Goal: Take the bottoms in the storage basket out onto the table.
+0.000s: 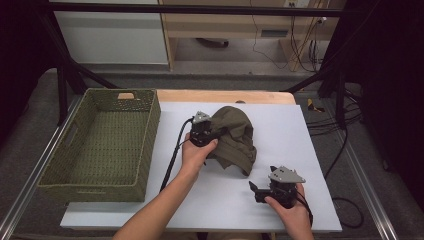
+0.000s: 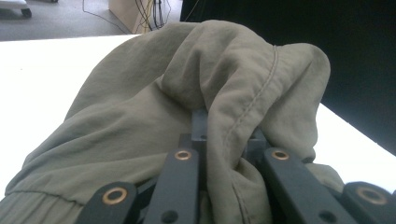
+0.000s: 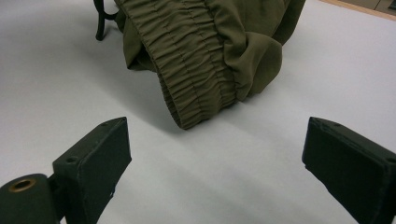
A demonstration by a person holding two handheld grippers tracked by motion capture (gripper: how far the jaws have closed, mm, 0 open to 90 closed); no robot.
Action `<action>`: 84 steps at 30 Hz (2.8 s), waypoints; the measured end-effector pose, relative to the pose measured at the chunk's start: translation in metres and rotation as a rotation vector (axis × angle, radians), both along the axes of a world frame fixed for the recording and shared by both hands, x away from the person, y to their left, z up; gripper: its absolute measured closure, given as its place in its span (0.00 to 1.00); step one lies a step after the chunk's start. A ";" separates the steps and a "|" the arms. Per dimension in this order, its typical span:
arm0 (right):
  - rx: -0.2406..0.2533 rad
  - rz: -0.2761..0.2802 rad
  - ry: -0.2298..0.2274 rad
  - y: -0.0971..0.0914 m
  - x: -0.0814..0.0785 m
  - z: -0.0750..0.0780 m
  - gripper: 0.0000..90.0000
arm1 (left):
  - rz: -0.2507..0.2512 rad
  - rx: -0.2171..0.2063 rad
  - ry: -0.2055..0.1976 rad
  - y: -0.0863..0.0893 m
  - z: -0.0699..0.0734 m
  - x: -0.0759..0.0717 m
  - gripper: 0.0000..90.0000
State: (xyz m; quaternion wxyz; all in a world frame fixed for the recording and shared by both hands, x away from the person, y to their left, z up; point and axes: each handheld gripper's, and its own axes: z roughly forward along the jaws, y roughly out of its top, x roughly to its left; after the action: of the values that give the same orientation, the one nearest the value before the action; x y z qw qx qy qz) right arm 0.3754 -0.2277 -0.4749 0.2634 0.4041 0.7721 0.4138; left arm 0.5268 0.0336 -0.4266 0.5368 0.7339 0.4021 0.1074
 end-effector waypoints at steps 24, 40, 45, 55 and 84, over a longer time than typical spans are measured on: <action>-0.002 0.002 0.002 0.000 0.000 0.000 0.09 | 0.004 0.033 0.018 -0.001 -0.012 0.004 0.90; -0.004 0.006 0.002 0.000 0.000 0.000 0.09 | 0.025 0.055 0.008 -0.004 -0.018 0.001 0.77; -0.006 0.007 0.004 0.001 -0.001 -0.001 0.09 | 0.019 0.037 -0.012 -0.002 -0.013 -0.004 0.56; -0.007 0.000 0.006 0.000 -0.003 -0.001 0.09 | 0.015 0.039 -0.108 0.009 0.017 -0.021 0.23; -0.001 -0.016 -0.006 -0.002 -0.002 0.000 0.06 | -0.064 0.100 -0.149 0.003 0.043 -0.043 0.08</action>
State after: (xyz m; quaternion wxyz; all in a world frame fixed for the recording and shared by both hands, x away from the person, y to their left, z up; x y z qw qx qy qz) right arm 0.3731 -0.2301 -0.4745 0.2691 0.4088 0.7683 0.4126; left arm 0.4836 0.0362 -0.3841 0.5312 0.7622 0.3314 0.1645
